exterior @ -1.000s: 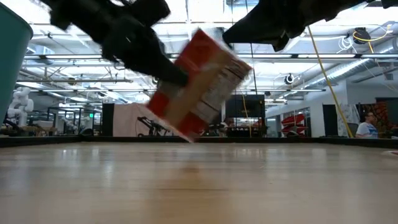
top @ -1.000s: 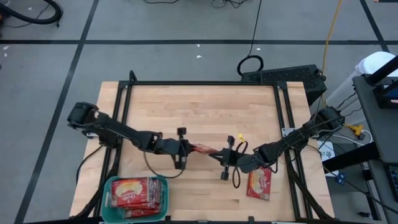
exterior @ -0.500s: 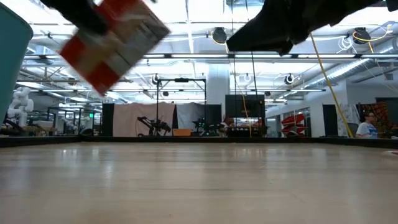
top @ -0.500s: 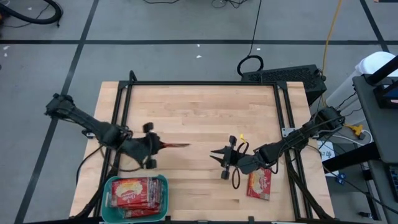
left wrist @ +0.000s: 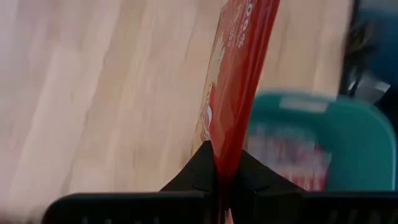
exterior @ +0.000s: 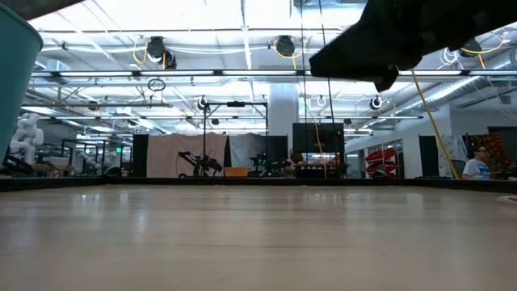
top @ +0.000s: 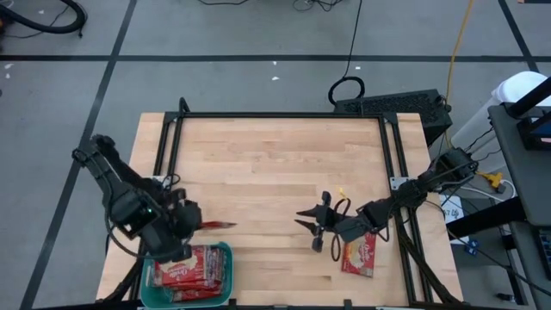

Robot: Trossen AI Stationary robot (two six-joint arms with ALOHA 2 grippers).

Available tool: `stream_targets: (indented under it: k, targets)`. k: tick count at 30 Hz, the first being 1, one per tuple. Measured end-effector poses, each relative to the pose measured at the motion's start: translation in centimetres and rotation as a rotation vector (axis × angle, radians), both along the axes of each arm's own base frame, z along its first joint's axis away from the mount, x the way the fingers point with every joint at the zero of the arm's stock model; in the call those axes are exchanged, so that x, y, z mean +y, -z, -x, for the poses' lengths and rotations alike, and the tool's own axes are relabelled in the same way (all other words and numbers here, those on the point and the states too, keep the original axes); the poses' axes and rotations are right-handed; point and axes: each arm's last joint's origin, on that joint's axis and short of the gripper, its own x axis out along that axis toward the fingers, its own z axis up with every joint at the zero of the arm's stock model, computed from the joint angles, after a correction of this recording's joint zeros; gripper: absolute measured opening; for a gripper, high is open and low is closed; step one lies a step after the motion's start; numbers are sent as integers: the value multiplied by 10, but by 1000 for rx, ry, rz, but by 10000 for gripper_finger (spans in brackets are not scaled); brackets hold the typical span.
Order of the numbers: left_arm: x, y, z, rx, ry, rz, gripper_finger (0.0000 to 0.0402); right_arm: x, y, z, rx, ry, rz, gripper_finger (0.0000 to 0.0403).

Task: Sort popcorn bags into baskets
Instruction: Put the red popcorn bag into the blue container

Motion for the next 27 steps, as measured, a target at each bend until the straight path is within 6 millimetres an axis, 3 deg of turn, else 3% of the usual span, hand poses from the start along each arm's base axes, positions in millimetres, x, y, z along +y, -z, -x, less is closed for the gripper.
stream_targets:
  k: [4, 8, 18, 27]
  targets:
    - [-15, 2, 3, 238, -72, 21, 18, 4, -3, 0, -32, -20, 6, 99]
    - [-32, 4, 3, 239, -50, 111, 18, 4, -5, 0, -43, -25, 17, 98]
    - [-56, 23, 17, 367, -129, 68, 21, 4, -6, 0, -53, -27, 14, 98]
    - [-73, 40, 14, 388, -107, -4, 27, 4, -6, 0, -58, -27, 11, 98]
